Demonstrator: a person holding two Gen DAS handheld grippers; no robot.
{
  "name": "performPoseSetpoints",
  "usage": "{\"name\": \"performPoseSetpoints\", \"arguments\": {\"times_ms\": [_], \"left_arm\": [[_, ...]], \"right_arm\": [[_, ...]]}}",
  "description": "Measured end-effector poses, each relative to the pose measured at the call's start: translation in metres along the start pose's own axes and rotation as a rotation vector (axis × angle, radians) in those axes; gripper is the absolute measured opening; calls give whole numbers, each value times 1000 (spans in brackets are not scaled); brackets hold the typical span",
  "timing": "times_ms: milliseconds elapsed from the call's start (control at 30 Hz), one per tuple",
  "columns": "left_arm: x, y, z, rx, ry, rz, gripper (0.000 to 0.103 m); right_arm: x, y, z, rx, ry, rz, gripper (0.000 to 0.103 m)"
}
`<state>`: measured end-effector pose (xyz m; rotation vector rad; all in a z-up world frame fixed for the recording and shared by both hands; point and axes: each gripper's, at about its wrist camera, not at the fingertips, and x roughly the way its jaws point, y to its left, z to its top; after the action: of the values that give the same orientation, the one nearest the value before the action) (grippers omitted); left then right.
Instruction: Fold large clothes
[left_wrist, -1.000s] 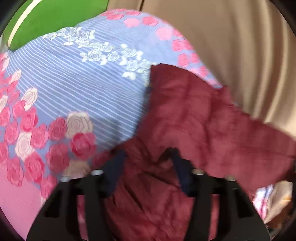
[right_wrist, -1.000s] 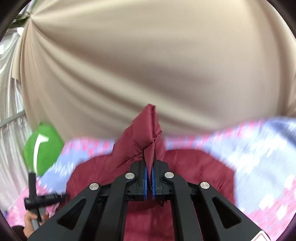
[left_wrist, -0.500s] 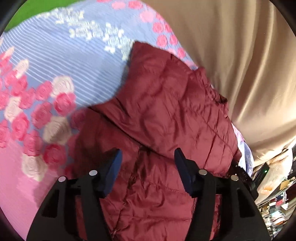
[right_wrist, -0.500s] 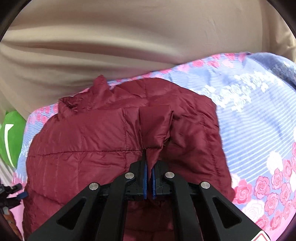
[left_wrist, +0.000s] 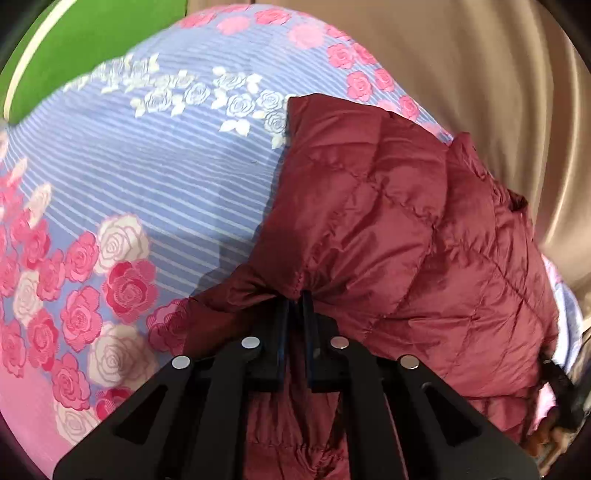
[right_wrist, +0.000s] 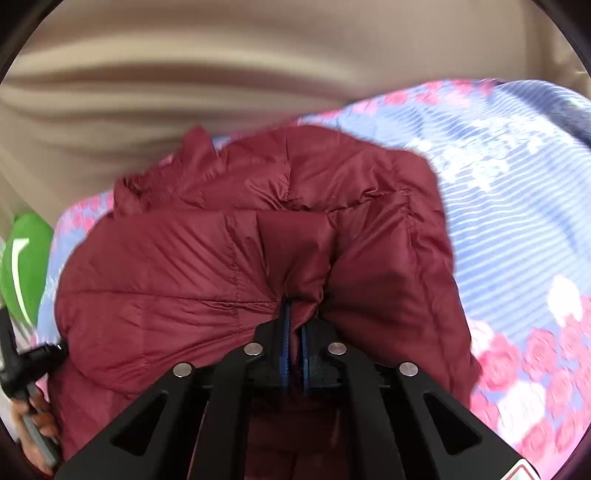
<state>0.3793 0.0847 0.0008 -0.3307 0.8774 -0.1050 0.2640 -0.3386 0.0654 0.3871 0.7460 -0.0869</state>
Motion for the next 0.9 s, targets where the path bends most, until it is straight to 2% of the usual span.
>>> {"name": "performPoseSetpoints", "arguments": {"times_ms": [67,100,133,200,300,400,433,467,533,633,667,700,833,900], "left_arm": [[-1,-1,-2,8,-14,3,6],[-2,-2,-3,16,-20,4,6],[-3,-3,-4,24,-29,6,7],[-3,-7,-5,32,-34,10,7],[-1,-4,-5,17,-37,-10,7],[-1,-2,-3,17,-43,-8,7],[-1,-3,-3,22,-45,-2,7],[-1,-3,-3,26,-46,1,7],[-1,-3,-4,29,-47,2,7],[-1,-3,-3,20,-47,-9,7],[-1,-2,-3,15,-47,-17,7],[-2,0,-4,11,-48,-22,7],[-2,2,-4,2,-49,-32,7],[-3,3,-5,1,-49,-33,7]], "right_arm": [[-17,1,-2,9,-61,54,4],[-14,0,-2,-11,-52,23,4],[-2,-2,-3,-30,7,-20,5],[2,-9,-4,-11,45,-11,5],[-26,-3,-3,25,-41,-38,18],[-48,19,-4,2,-101,27,18],[-49,27,-3,-15,-94,52,18],[-47,43,-5,-91,-105,61,18],[-31,76,-15,-182,-41,109,18],[4,107,-29,-299,35,89,16],[12,106,-31,-316,42,62,13],[19,103,-33,-334,42,25,5],[15,60,-23,-268,47,3,0],[3,24,-13,-225,23,-88,0]]}}
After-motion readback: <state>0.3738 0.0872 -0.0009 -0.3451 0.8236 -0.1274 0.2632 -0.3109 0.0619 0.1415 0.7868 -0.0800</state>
